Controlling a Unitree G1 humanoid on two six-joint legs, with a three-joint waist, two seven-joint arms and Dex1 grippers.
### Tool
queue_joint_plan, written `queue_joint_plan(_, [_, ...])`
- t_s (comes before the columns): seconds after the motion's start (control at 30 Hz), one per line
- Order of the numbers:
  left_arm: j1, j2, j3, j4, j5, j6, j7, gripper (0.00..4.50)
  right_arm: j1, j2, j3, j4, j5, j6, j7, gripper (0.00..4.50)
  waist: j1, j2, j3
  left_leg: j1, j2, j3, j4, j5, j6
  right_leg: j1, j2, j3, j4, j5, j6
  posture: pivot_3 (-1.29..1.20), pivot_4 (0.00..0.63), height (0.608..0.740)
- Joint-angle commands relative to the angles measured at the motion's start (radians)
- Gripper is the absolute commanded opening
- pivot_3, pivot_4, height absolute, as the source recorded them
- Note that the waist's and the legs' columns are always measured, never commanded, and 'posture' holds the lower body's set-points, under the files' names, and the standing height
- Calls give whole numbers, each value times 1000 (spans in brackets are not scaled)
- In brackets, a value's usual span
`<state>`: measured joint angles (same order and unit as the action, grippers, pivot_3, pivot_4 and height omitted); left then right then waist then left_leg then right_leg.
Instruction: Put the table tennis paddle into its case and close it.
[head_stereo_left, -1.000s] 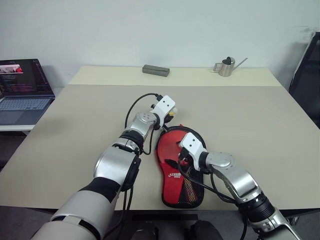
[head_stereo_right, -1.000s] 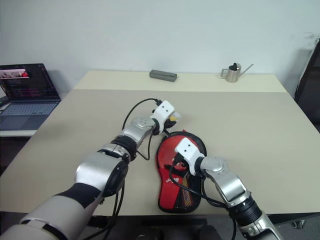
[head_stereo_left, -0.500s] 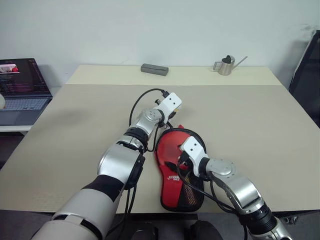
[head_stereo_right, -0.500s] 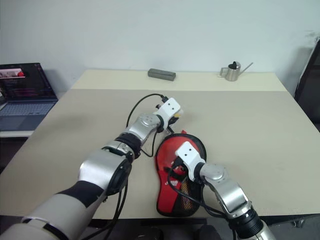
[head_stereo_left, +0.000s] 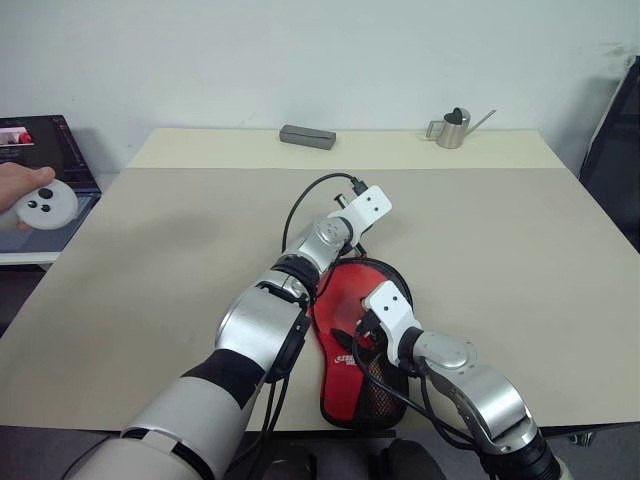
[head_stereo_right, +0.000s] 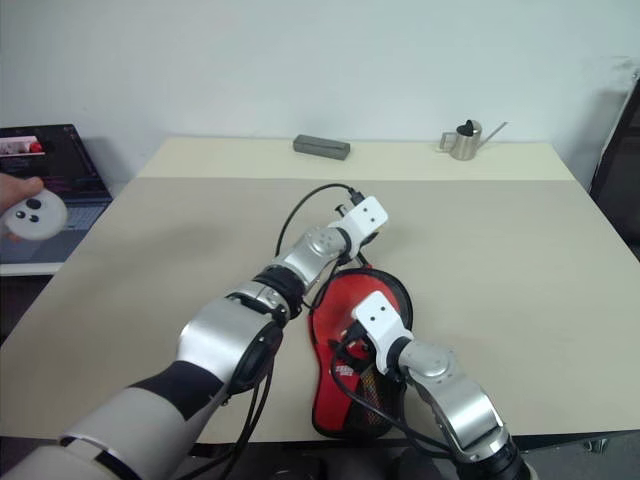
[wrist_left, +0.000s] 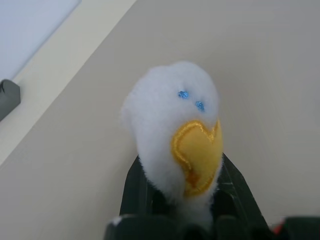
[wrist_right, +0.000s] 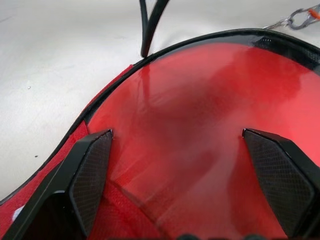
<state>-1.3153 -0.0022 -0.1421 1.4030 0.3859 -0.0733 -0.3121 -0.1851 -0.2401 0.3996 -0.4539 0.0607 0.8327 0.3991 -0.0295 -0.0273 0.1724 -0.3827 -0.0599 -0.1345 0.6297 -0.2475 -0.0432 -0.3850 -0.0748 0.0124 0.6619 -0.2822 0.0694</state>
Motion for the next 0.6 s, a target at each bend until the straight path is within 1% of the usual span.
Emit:
queue_joint_plan(0.03, [-58,-17,-11,-21,22,-36,29,306,60,-25,63,54,2,102,5,4500,0,0,0,0,0,0,0,0,0,0,0,0,0,0,0,0,150,740])
queue_joint_plan(0.27, [-45,-39,-28,-20,48,-43,16,306,53,-17,61,56,3,107,-7,4500,0,0,0,0,0,0,0,0,0,0,0,0,0,-2,4,0,150,740])
queue_joint_plan(0.43, [7,-75,-51,-19,56,-52,-124,306,29,-4,57,88,1,93,-8,4500,-1,1,-1,1,0,1,0,0,0,0,0,0,1,-2,3,0,150,740])
queue_joint_plan(0.53, [32,-83,-67,-19,62,-47,-172,306,18,4,58,104,-1,84,-9,4500,-4,1,-1,1,0,1,0,0,0,0,0,1,2,0,1,0,150,740])
queue_joint_plan(0.6, [47,-85,-73,-20,65,-42,-193,1027,11,7,57,113,-2,80,-8,4500,-6,1,-2,2,0,1,0,0,1,0,0,1,3,0,1,0,150,740])
